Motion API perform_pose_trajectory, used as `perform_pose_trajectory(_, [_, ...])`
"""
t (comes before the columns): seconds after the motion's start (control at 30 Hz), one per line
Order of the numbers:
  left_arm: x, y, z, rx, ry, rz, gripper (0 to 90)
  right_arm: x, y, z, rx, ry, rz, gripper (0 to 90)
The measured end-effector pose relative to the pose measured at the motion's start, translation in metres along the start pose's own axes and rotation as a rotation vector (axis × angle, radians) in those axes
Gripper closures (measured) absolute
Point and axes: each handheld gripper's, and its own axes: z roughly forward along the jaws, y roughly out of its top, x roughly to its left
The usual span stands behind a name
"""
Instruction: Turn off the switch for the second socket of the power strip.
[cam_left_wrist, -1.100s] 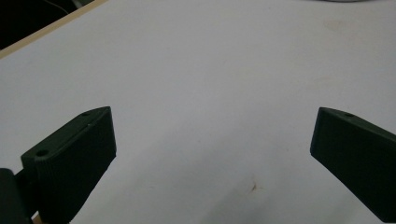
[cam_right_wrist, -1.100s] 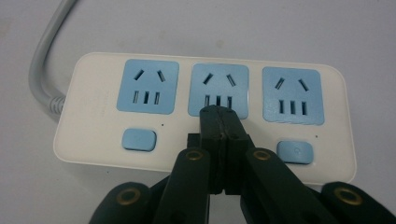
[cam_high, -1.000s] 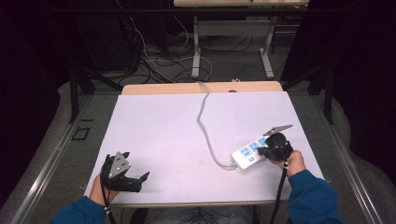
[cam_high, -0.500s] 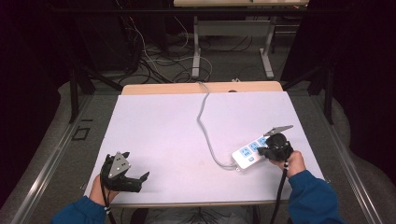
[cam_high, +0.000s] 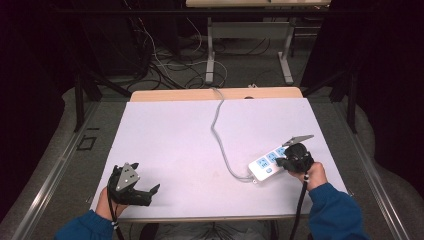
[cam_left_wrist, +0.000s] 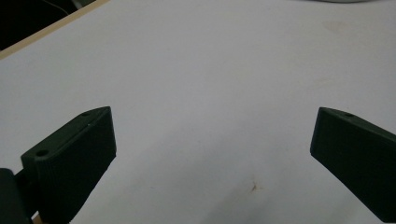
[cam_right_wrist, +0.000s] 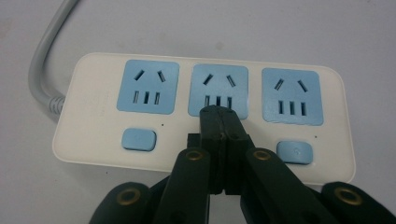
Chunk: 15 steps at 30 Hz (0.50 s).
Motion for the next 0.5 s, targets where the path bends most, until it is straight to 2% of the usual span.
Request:
perform_pose_trajectory(0.13, [0.0000,0.0000,0.0000,0.001,0.000,0.001,0.1,-0.0002,0.0000,0.0002,-0.004,-0.002,-0.014,90.0])
perform_pose_trajectory(0.5, [0.0000,0.0001,-0.0002,0.000,0.000,0.000,0.1,-0.0001,-0.0004,0.0003,-0.010,-0.003,-0.006,90.0])
